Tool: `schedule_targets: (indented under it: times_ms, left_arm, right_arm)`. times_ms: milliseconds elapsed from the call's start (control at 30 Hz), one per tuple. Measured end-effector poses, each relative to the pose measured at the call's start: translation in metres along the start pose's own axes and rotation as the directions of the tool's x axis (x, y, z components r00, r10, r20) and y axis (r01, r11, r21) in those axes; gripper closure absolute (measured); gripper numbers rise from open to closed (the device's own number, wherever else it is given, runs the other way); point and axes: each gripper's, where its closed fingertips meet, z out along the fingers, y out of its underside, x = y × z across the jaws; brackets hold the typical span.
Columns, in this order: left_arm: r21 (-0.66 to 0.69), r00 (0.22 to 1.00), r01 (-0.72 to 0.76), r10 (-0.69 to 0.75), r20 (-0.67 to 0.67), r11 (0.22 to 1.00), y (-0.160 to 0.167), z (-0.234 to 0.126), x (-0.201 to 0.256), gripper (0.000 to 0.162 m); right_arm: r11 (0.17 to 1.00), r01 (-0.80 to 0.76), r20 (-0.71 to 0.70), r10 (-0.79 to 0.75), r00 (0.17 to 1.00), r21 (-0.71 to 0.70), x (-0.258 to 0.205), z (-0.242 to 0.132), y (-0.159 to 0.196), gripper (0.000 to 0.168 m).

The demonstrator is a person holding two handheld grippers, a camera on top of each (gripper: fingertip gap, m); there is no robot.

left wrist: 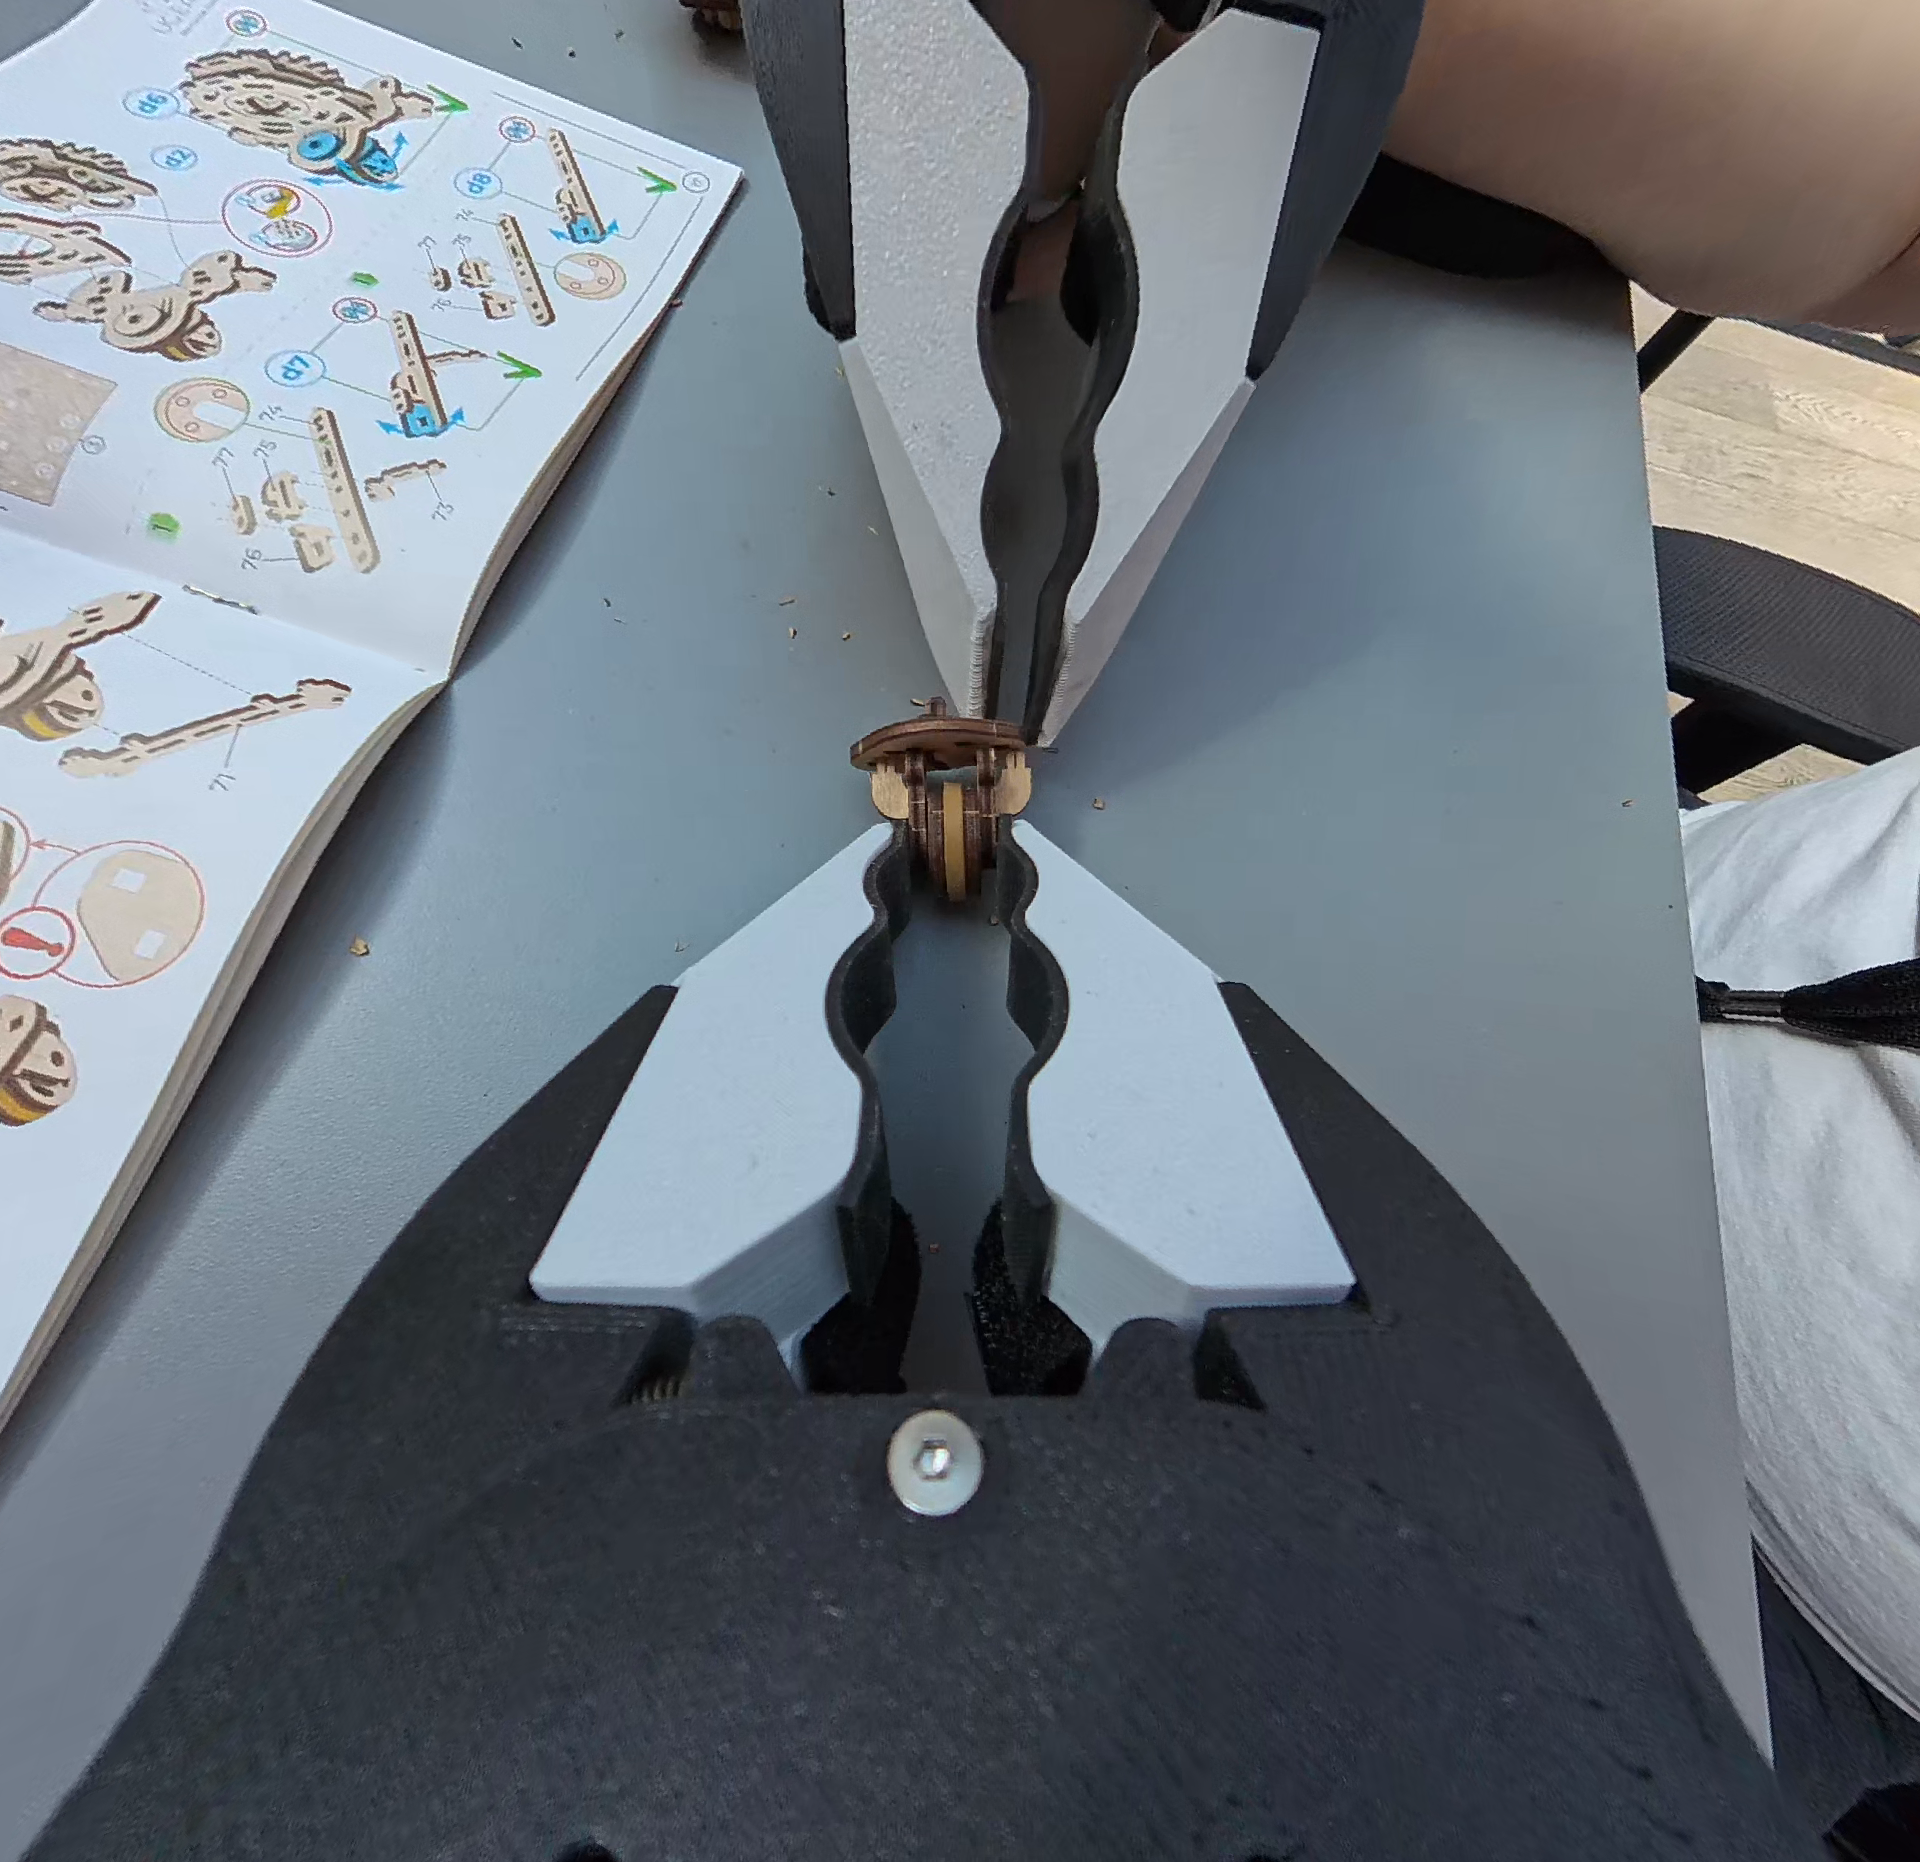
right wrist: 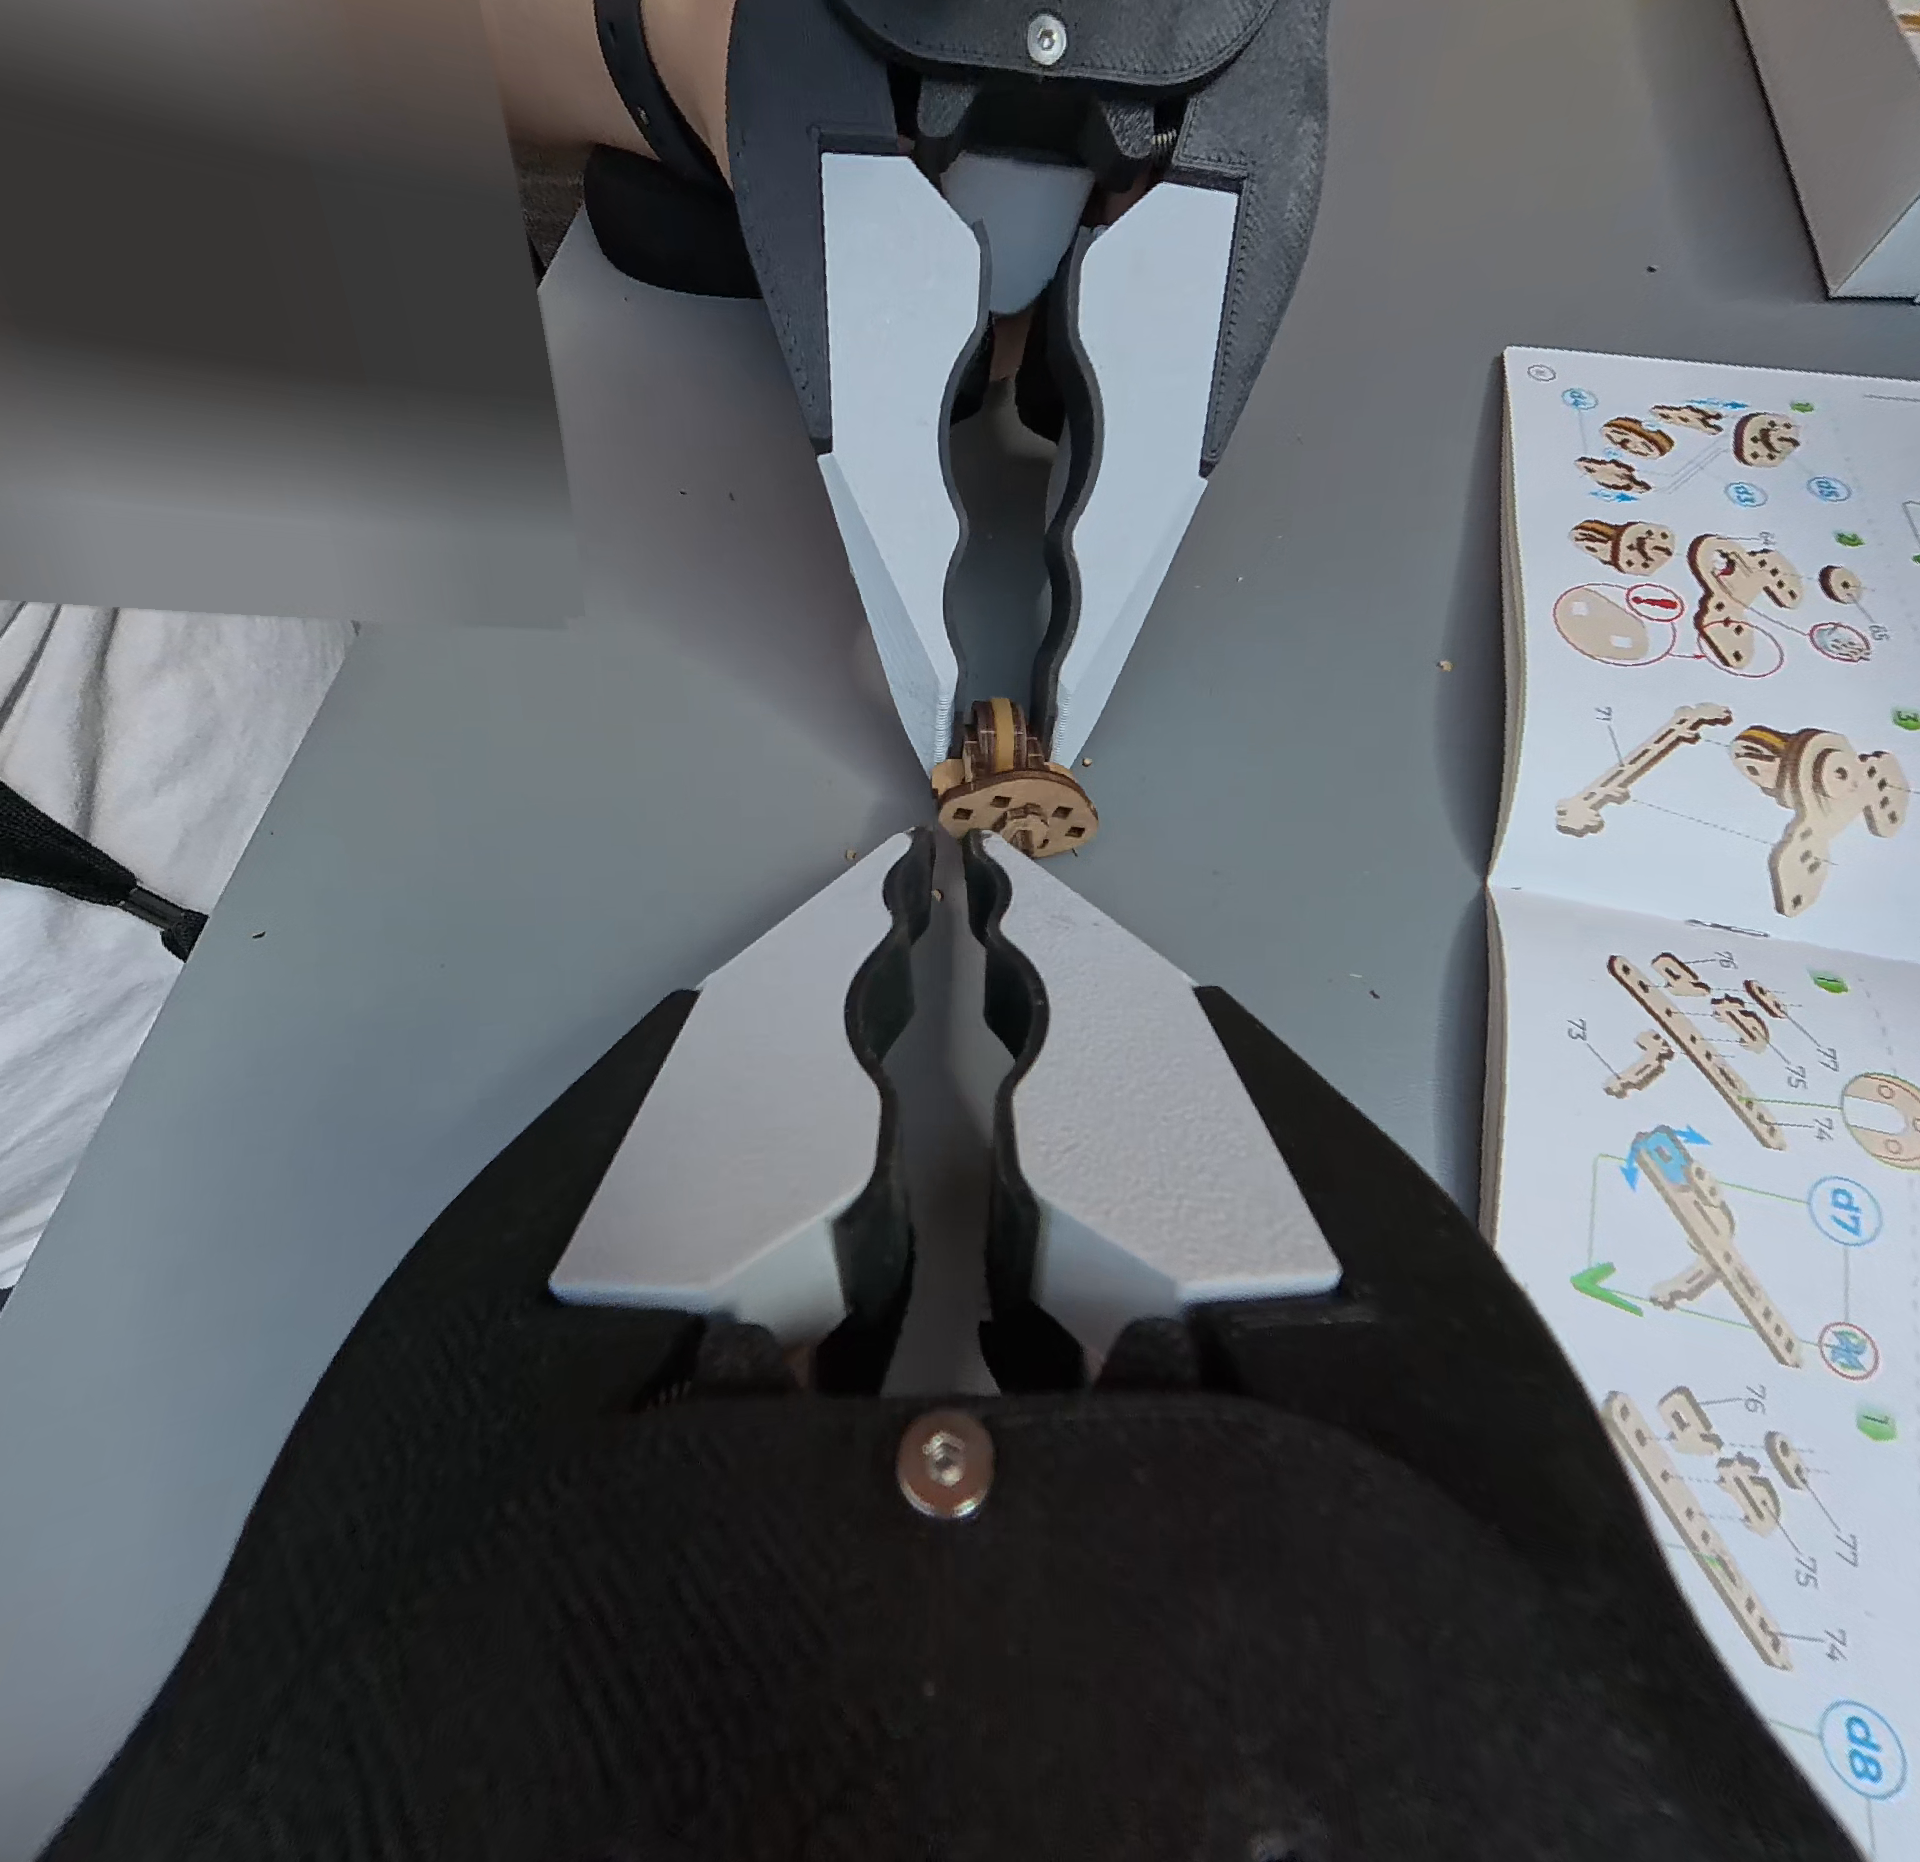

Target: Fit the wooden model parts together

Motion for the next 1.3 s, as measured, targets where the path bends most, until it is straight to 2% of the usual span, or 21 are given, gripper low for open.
schedule_targets:
  times_ms: [567, 900, 1133, 1300]
  left_arm:
    - [0.004, 1.0, 0.021, -0.021, 0.006, 1.0, -0.001, 0.0, -0.002, 0.148]
    - [0.01, 0.996, 0.084, -0.084, 0.007, 0.996, -0.003, 0.001, -0.005, 0.148]
    - [0.016, 0.979, 0.198, -0.197, -0.047, 0.98, -0.005, -0.001, -0.007, 0.148]
    - [-0.029, 0.968, 0.233, -0.234, -0.087, 0.972, -0.006, 0.001, -0.007, 0.148]
  right_arm:
    - [0.998, 0.051, -0.041, -0.052, 0.998, -0.04, 0.004, -0.001, 0.004, 0.161]
    - [0.998, 0.047, -0.079, -0.049, 0.996, -0.03, 0.011, -0.006, 0.002, 0.161]
    - [0.995, 0.088, -0.118, -0.092, 0.989, -0.045, 0.016, -0.008, 0.003, 0.16]
    - [0.992, 0.113, -0.145, -0.119, 0.982, -0.051, 0.02, -0.009, 0.002, 0.16]
